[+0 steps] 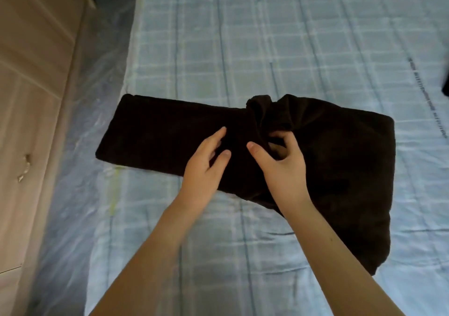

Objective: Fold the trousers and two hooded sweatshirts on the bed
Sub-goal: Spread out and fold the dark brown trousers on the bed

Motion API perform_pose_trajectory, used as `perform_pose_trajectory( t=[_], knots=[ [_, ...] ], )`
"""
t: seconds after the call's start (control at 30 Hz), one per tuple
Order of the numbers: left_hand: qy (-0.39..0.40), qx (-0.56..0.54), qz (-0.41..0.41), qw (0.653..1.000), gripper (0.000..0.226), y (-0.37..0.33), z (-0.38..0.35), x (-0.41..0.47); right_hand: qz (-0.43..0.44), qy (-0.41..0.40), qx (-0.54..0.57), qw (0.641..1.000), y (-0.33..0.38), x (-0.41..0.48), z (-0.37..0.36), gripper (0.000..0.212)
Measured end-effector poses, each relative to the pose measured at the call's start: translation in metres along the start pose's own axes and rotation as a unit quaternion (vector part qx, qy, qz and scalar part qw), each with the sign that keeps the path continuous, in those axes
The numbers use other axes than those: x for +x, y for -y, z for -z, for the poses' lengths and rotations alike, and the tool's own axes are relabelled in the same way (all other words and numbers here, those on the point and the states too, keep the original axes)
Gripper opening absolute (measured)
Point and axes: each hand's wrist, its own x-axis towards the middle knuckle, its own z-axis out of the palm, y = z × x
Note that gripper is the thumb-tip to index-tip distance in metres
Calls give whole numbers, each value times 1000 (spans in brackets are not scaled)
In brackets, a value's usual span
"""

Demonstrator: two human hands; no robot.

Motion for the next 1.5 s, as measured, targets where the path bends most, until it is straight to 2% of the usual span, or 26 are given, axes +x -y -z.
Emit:
perform_pose_trajectory(
  t=[0.07, 0.17, 0.2, 0.23, 0.27, 0.33, 0.37, 0.4, 0.5, 0.57, 0.67, 0.8, 0.9, 1.03, 1.17, 1.27, 1.33, 1.4, 1.5],
  knots=[
    [-28, -27, 9, 999, 44, -3, 20, -1, 9, 5, -28, 1000, 2, 1, -8, 37],
    [-81, -22, -21, 996, 43, -11, 43, 0, 12, 101, -50, 994, 6, -6, -18, 48],
    [-107, -13, -37, 993, 43, -12, 49, 0, 23, 135, -79, 987, 7, -8, -20, 49],
    [-135, -4, -53, 989, 43, -14, 56, 0, 69, 149, -156, 974, 7, -8, -20, 47],
    [-162, 7, -66, 985, 43, -14, 61, -1, 143, 131, -266, 944, 7, -7, -19, 45],
    [-193, 36, -84, 977, 44, -15, 68, -5, 296, 57, -462, 834, 6, 1, -16, 47],
    [-195, 59, -97, 974, 44, -16, 68, -6, 333, 48, -512, 791, 2, 8, -16, 49],
    [-190, 88, -116, 971, 43, -18, 66, -7, 339, 62, -540, 768, -3, 15, -17, 52],
    [-151, 178, -157, 960, 43, -20, 51, -3, 296, 142, -584, 743, -26, 32, -31, 58],
    [-114, 234, -149, 954, 46, -18, 38, 6, 279, 175, -604, 726, -37, 39, -41, 60],
    [-74, 266, -105, 955, 47, -13, 22, 15, 282, 178, -575, 747, -23, 41, -32, 63],
    [-30, 262, -7, 965, 64, -9, 14, 21, 291, 44, -583, 758, -6, 32, 18, 59],
    [-24, 253, 35, 967, 71, -4, 6, 26, 244, 49, -612, 751, -31, 45, 34, 60],
    [-64, 252, -23, 965, 69, -1, 7, 31, 244, 72, -612, 749, -51, 59, 32, 60],
    [-51, 218, -96, 970, 68, -5, 10, 25, 266, 61, -598, 753, -52, 56, 37, 60],
    [-19, 170, -29, 985, 75, -9, 12, 28, 257, 67, -601, 754, -51, 56, 35, 60],
    [-11, 97, -2, 995, 68, -11, 18, 32, 254, 67, -597, 758, -48, 53, 35, 59],
    [-16, 39, -1, 999, 61, -21, 26, 31, 251, 65, -573, 777, -41, 47, 33, 58],
    [-54, 23, -18, 998, 58, -44, 52, 21, 267, 69, -527, 804, -16, 33, 18, 56]
  ],
)
